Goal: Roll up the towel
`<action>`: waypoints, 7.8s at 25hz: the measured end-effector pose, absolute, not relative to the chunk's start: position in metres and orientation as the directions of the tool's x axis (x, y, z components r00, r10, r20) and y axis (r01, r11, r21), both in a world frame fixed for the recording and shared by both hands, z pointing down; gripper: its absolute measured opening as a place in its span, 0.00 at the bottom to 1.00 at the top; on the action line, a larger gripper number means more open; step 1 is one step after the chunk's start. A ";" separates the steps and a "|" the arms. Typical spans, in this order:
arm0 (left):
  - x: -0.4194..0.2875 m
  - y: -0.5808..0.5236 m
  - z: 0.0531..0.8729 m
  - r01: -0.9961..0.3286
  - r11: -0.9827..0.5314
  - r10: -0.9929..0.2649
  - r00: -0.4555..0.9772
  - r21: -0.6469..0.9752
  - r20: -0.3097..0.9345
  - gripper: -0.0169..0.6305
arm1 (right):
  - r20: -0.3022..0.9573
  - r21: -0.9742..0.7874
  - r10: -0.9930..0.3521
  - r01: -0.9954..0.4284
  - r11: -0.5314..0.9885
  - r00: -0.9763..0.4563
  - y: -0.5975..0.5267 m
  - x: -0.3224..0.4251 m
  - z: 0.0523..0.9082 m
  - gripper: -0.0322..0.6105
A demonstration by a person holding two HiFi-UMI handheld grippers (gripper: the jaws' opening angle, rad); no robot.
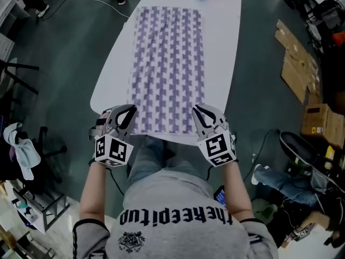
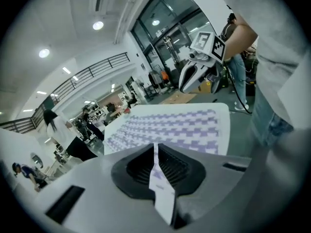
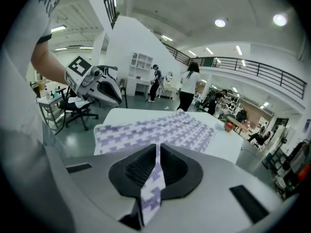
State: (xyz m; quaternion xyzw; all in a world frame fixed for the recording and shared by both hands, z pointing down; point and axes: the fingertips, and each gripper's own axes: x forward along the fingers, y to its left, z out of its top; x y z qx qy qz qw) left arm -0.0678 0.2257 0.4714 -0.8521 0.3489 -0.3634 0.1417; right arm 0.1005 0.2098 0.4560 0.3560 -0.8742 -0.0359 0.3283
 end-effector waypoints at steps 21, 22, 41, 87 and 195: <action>-0.086 0.300 0.632 -0.093 -0.923 -0.385 0.269 -0.374 0.883 0.36 | 0.924 0.183 -0.252 -0.249 0.951 -0.287 0.279 0.163 0.628 0.25; -0.089 0.293 0.632 -0.096 -0.915 -0.402 0.261 -0.391 0.878 0.32 | 0.927 0.176 -0.247 -0.252 0.952 -0.284 0.275 0.161 0.630 0.25; -0.092 0.312 0.610 -0.213 -0.959 -0.258 0.374 -0.188 0.891 0.09 | 0.906 0.104 -0.231 -0.340 0.934 -0.356 0.299 0.159 0.600 0.07; -0.102 0.241 0.615 -0.026 -0.940 -0.336 0.242 -0.340 0.910 0.09 | 0.911 0.303 -0.350 -0.221 0.927 -0.218 0.223 0.147 0.621 0.10; -0.106 0.060 0.596 -0.041 -0.993 -0.120 0.278 -0.113 0.953 0.17 | 0.931 0.199 -0.293 -0.367 0.909 -0.219 0.047 0.144 0.606 0.09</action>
